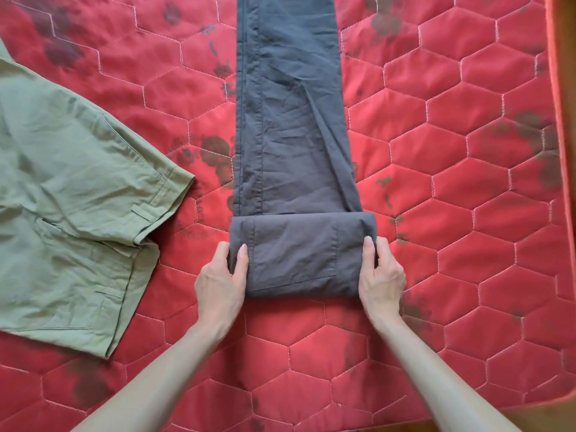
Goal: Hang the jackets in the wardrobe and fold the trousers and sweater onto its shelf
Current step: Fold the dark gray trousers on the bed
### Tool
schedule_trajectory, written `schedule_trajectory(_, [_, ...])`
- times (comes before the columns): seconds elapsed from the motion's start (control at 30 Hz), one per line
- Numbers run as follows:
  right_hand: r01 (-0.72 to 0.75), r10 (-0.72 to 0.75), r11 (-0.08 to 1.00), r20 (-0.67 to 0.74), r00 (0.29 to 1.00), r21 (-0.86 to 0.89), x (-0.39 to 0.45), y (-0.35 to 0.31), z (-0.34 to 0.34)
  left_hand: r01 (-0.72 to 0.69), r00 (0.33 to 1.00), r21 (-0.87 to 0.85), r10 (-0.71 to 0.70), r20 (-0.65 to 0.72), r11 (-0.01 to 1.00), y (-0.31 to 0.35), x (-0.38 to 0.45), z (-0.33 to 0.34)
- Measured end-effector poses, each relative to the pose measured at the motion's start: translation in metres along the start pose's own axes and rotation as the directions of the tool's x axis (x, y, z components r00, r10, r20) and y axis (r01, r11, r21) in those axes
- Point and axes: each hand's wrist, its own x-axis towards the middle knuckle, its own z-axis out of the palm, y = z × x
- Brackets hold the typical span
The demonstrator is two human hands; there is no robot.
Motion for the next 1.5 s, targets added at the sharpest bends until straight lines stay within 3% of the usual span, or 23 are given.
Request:
schedule_trajectory(0.07, [0.059, -0.059, 0.998, -0.022, 0.998, -0.004, 0.007, 0.002, -0.001, -0.086, 0.994, 0.067, 0.09, -0.066, 0.994, 0.001, 0.002, -0.001])
schedule_trajectory(0.1, [0.114, -0.116, 0.993, -0.048, 0.992, -0.025, 0.01, 0.002, -0.002, -0.195, 0.973, 0.114, 0.206, -0.1, 0.974, 0.001, 0.003, -0.002])
schedule_trajectory(0.17, [0.311, -0.318, 0.945, -0.07, 0.945, -0.099, 0.016, 0.003, -0.004, -0.479, 0.861, 0.243, 0.505, -0.056, 0.844, -0.001, 0.009, -0.002])
schedule_trajectory(0.23, [0.553, -0.548, 0.825, 0.068, 0.833, -0.117, 0.018, 0.005, -0.004, -0.677, 0.727, 0.3, 0.674, 0.129, 0.672, -0.001, 0.013, -0.002])
schedule_trajectory(0.3, [0.71, -0.663, 0.696, 0.282, 0.693, -0.106, 0.016, 0.009, -0.002, -0.72, 0.693, 0.309, 0.659, 0.292, 0.621, -0.002, 0.012, -0.002])
schedule_trajectory(0.37, [0.769, -0.672, 0.628, 0.414, 0.614, -0.121, 0.013, 0.014, 0.001, -0.718, 0.695, 0.331, 0.616, 0.37, 0.612, -0.005, 0.011, -0.002])
schedule_trajectory(0.57, [0.779, -0.629, 0.603, 0.499, 0.596, -0.17, 0.016, 0.016, 0.003, -0.743, 0.669, 0.405, 0.576, 0.47, 0.532, 0.004, 0.012, -0.002])
schedule_trajectory(0.73, [0.882, -0.681, 0.459, 0.594, 0.427, -0.107, 0.023, 0.027, -0.009, -0.758, 0.652, 0.495, 0.519, 0.552, 0.425, 0.012, 0.0, 0.0])
schedule_trajectory(0.8, [0.891, -0.685, 0.447, 0.612, 0.396, -0.077, 0.026, 0.031, -0.015, -0.735, 0.678, 0.539, 0.473, 0.563, 0.412, 0.015, -0.011, 0.005])
schedule_trajectory(0.93, [0.875, -0.681, 0.482, 0.607, 0.409, -0.049, 0.024, 0.031, -0.028, -0.666, 0.745, 0.574, 0.387, 0.544, 0.476, 0.024, -0.023, 0.012])
schedule_trajectory(1.07, [0.845, -0.588, 0.518, 0.661, 0.466, -0.135, 0.01, 0.012, -0.039, -0.663, 0.742, 0.572, 0.325, 0.586, 0.483, 0.034, -0.025, 0.004])
schedule_trajectory(1.13, [0.809, -0.574, 0.567, 0.63, 0.523, -0.154, 0.002, 0.001, -0.045, -0.674, 0.724, 0.555, 0.286, 0.627, 0.488, 0.045, -0.025, -0.008])
schedule_trajectory(1.23, [0.73, -0.624, 0.682, 0.485, 0.613, -0.045, -0.01, -0.007, -0.06, -0.69, 0.671, 0.496, 0.21, 0.711, 0.527, 0.057, -0.024, -0.033])
schedule_trajectory(1.37, [0.697, -0.668, 0.714, 0.37, 0.646, 0.072, -0.023, -0.015, -0.082, -0.725, 0.562, 0.336, 0.235, 0.793, 0.602, 0.06, -0.019, -0.067])
schedule_trajectory(1.5, [0.646, -0.651, 0.751, 0.318, 0.69, 0.135, -0.025, -0.012, -0.096, -0.652, 0.539, 0.229, 0.229, 0.811, 0.723, 0.065, -0.002, -0.089])
